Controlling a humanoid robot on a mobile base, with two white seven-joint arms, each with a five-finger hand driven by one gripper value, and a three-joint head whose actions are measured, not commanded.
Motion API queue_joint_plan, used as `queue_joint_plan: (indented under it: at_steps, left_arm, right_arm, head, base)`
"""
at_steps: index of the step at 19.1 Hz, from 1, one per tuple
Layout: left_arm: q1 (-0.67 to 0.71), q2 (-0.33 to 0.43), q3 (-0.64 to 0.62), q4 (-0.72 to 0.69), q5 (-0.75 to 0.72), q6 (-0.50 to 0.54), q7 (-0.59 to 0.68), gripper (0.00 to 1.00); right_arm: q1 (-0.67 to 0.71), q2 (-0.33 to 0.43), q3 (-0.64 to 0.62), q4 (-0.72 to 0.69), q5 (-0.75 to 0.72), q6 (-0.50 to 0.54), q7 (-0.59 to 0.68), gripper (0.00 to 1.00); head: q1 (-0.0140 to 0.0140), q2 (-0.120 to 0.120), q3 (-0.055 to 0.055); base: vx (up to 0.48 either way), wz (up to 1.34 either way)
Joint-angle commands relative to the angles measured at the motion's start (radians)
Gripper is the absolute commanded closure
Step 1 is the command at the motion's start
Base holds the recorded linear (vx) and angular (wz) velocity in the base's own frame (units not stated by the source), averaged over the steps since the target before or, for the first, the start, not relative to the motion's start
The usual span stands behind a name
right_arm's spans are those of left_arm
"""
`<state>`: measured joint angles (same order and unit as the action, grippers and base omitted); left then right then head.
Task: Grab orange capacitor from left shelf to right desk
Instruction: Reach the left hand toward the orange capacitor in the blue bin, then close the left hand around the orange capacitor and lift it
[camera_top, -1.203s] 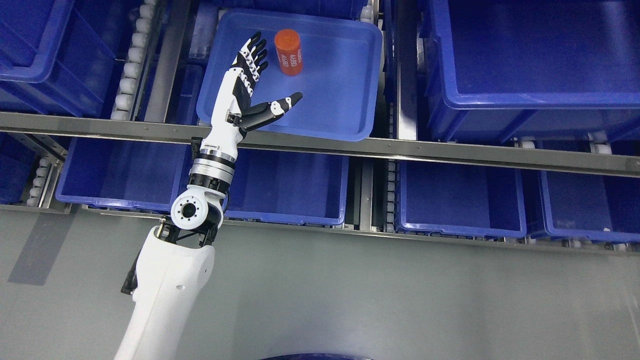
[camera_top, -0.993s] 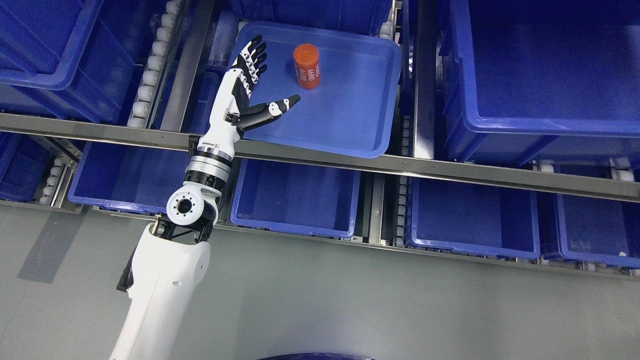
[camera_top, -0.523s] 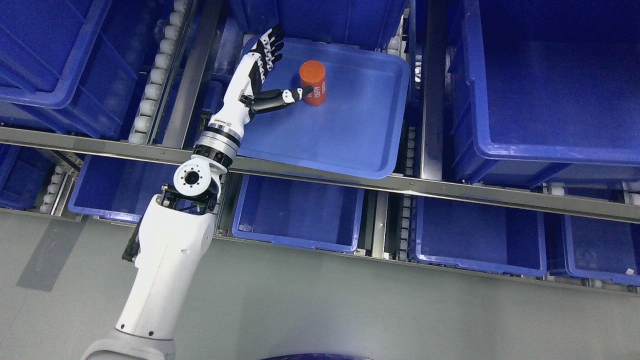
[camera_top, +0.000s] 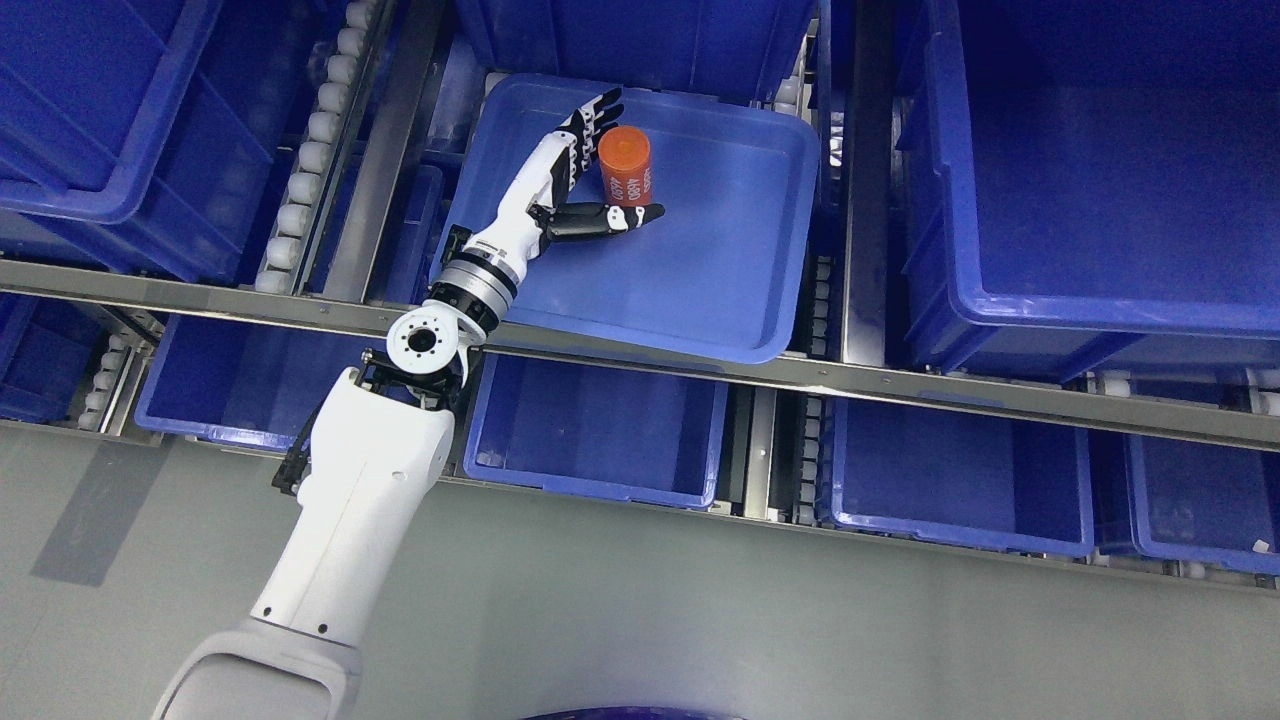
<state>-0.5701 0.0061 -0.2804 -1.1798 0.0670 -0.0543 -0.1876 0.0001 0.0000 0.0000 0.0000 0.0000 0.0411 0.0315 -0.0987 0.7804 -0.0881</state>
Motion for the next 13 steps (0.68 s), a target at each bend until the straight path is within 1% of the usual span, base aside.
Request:
queue_joint_plan:
  at_steps: [1, 3, 4, 6, 7, 10, 13]
  left_arm:
    - [-0.074, 0.011, -0.071, 0.198, -0.003, -0.004, -0.003, 0.05]
    - [-0.089, 0.011, -0.071, 0.213, -0.003, -0.006, -0.003, 0.08]
    - [-0.093, 0.011, -0.071, 0.215, -0.003, -0.006, -0.004, 0.11]
    - [-0.094, 0.011, -0.072, 0.215, -0.001, -0.007, -0.004, 0.19]
    - [-0.094, 0.011, -0.072, 0.215, 0.002, -0.015, -0.006, 0.26]
    - [-0.094, 0.011, -0.071, 0.224, 0.017, -0.116, -0.004, 0.56]
    - [-0.091, 0.011, -0.071, 0.244, 0.057, -0.159, -0.004, 0.73]
  right_arm:
    - [-0.002, -0.017, -0.011, -0.034, 0.005, 0.0, 0.001, 0.0]
    - [-0.002, -0.017, -0.011, -0.034, 0.005, 0.0, 0.001, 0.0]
    - [-0.002, -0.017, -0.011, -0.034, 0.005, 0.0, 0.001, 0.0]
    - [-0.002, -0.017, -0.011, -0.034, 0.005, 0.0, 0.001, 0.0]
    - [-0.002, -0.017, -0.011, -0.034, 0.005, 0.0, 0.001, 0.0]
    - [-0.002, -0.017, -0.011, -0.034, 0.005, 0.0, 0.001, 0.0]
    - [-0.002, -0.017, -0.011, -0.034, 0.005, 0.0, 0.001, 0.0]
  head:
    - [0.0, 0.0, 0.0]
    - [0.0, 0.0, 0.0]
    - [0.0, 0.0, 0.0]
    - [0.0, 0.0, 0.0]
    - [0.0, 0.0, 0.0]
    - [0.0, 0.0, 0.0]
    - [0.0, 0.0, 0.0]
  base:
    - [0.0, 0.0]
    - [0.0, 0.0]
    - [0.0, 0.0]
    - [0.0, 0.0]
    - [0.0, 0.0]
    - [0.0, 0.0]
    - [0.0, 0.0]
